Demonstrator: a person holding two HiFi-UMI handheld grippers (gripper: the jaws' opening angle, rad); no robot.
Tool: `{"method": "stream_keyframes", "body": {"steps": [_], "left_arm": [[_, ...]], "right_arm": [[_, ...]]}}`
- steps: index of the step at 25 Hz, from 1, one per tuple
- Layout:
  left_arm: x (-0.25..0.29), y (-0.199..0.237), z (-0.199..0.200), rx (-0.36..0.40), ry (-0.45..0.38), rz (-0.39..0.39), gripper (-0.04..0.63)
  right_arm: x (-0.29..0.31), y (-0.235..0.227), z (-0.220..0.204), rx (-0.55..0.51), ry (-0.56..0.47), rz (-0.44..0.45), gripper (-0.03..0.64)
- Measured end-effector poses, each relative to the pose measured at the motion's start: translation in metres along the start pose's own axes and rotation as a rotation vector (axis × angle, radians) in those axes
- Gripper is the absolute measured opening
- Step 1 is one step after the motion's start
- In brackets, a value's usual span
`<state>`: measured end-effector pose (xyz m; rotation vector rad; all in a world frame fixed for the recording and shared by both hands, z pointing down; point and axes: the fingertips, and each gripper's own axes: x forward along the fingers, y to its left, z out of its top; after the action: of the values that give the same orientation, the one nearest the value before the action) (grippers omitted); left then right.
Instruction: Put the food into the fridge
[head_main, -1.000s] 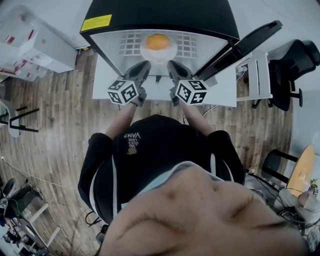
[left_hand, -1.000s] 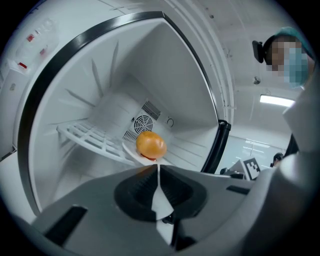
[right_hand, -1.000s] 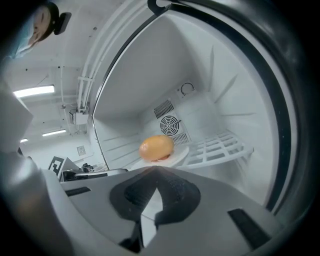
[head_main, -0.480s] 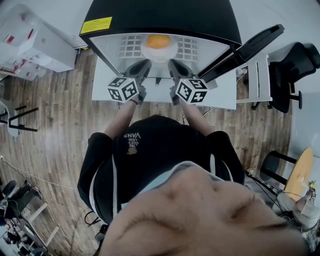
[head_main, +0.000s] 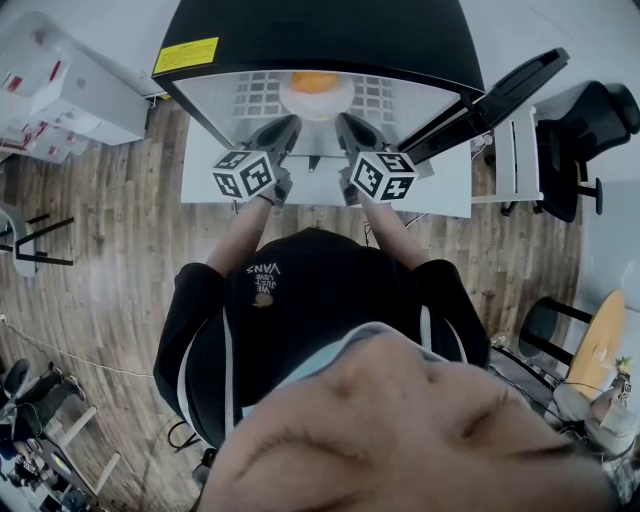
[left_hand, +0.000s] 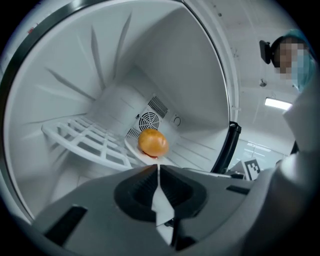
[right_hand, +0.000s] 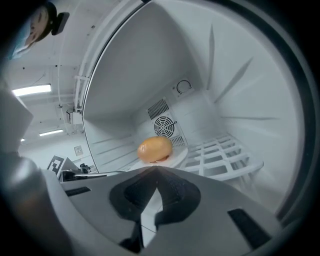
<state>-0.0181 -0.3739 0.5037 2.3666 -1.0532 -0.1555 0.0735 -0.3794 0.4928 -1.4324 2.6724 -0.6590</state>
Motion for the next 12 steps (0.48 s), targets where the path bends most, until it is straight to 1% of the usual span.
{"method": "stream_keyframes", "body": {"steps": [12], "left_arm": [[0.0029,0.0028,0.0005,-0.013,0.001,0.007,0.028]], "right_arm": [[0.0038,-0.0023,0.0016,0.007,-0.001,-0.008,0.012]]}}
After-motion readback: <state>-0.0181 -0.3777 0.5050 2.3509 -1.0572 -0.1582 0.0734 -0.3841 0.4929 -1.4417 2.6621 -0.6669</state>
